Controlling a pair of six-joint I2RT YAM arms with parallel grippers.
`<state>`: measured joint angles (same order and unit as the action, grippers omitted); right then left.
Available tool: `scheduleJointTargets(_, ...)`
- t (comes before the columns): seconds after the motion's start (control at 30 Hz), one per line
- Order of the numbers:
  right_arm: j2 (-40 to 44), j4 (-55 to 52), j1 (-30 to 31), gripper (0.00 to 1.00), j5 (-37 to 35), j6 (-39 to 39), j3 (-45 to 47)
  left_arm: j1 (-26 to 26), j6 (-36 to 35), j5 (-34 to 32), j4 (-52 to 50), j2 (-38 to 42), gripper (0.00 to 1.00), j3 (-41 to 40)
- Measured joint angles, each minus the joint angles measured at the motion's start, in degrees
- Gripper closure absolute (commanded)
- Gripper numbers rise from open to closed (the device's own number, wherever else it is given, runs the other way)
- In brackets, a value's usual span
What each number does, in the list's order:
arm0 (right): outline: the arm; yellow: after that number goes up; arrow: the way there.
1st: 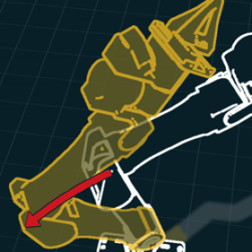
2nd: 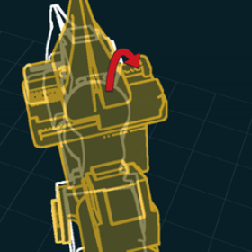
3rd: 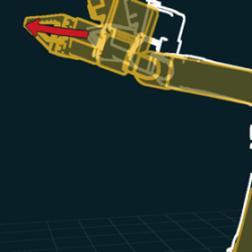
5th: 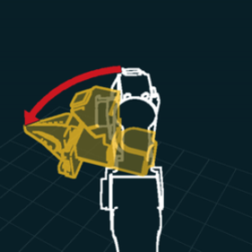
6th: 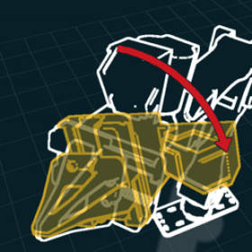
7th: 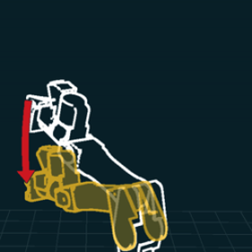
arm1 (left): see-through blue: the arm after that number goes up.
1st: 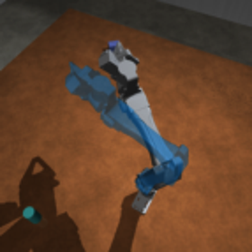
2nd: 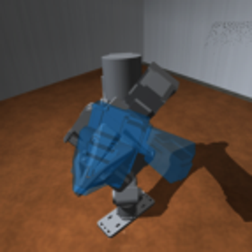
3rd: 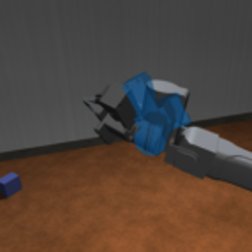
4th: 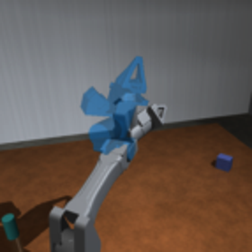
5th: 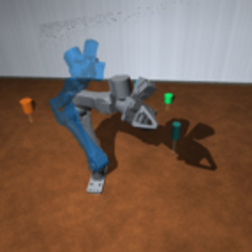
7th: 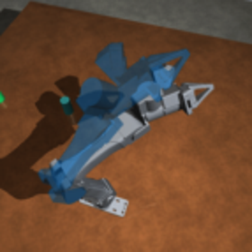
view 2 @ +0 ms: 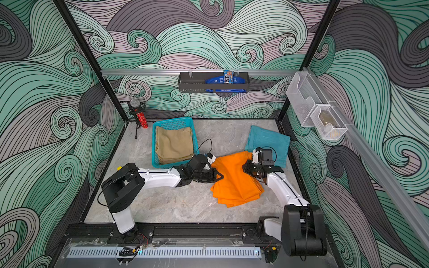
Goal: Put the folded long pants in the basket
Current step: Pick up the long pant at the center of the board, then place the long pant in the basket.
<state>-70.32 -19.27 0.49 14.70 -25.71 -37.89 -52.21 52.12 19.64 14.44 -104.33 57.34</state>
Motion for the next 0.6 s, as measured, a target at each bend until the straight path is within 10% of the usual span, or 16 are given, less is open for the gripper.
scheduleJointTargets(0.6, -5.88, -5.86, 7.93, 1.0, -0.87, -1.46, -25.0, 8.2, -6.29, 1.42, -11.13, 8.68, 1.0, 13.46)
